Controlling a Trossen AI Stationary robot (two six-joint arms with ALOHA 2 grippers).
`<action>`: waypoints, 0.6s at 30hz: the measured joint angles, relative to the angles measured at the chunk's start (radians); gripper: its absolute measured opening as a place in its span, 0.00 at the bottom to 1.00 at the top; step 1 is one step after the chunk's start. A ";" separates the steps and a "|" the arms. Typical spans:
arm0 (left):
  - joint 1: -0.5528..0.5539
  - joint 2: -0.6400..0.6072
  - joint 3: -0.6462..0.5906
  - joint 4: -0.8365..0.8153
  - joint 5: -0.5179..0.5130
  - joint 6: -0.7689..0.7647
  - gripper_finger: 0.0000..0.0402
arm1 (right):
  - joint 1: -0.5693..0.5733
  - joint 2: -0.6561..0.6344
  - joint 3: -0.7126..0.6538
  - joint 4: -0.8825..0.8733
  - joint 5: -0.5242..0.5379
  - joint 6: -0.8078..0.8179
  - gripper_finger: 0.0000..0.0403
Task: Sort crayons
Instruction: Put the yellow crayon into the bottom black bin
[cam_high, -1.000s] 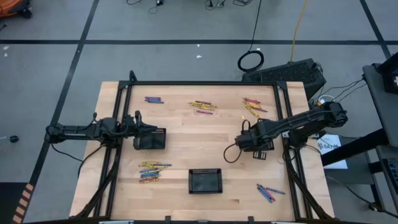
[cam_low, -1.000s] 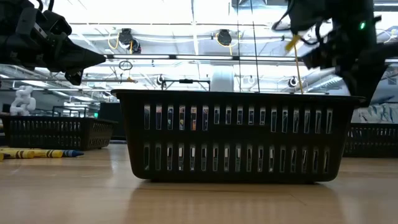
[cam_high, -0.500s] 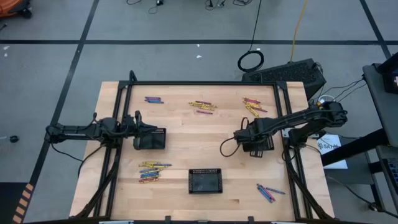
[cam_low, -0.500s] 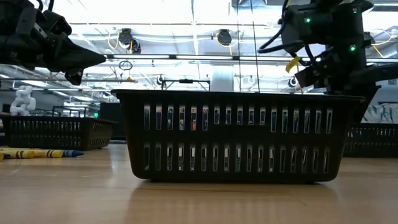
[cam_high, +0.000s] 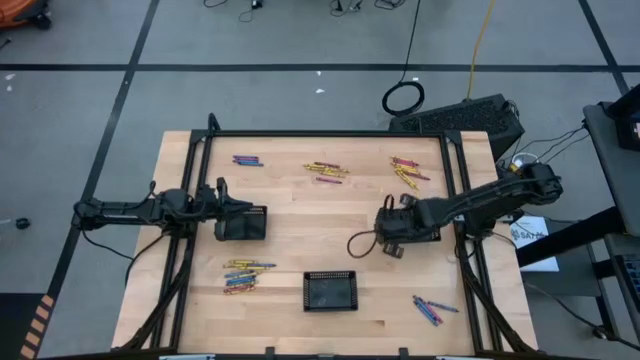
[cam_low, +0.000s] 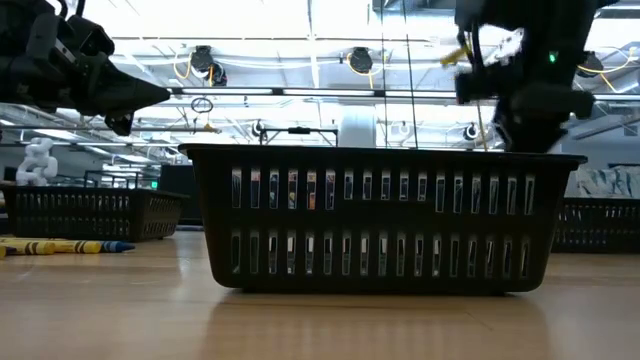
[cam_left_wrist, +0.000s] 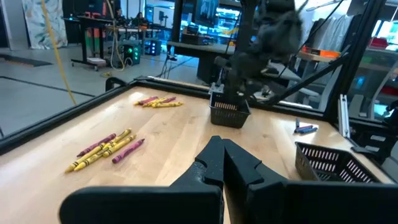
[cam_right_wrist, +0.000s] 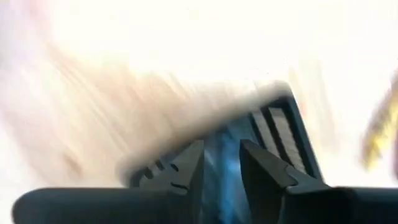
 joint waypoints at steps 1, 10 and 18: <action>0.000 0.000 0.000 0.009 -0.001 0.011 0.00 | 0.022 -0.003 0.000 0.052 0.016 0.005 0.19; -0.035 0.024 0.017 0.217 0.007 0.153 0.00 | 0.216 0.006 0.001 0.588 0.256 -0.082 0.10; -0.249 0.273 0.166 0.296 -0.019 0.207 0.00 | 0.313 0.099 0.002 0.931 0.464 -0.258 0.05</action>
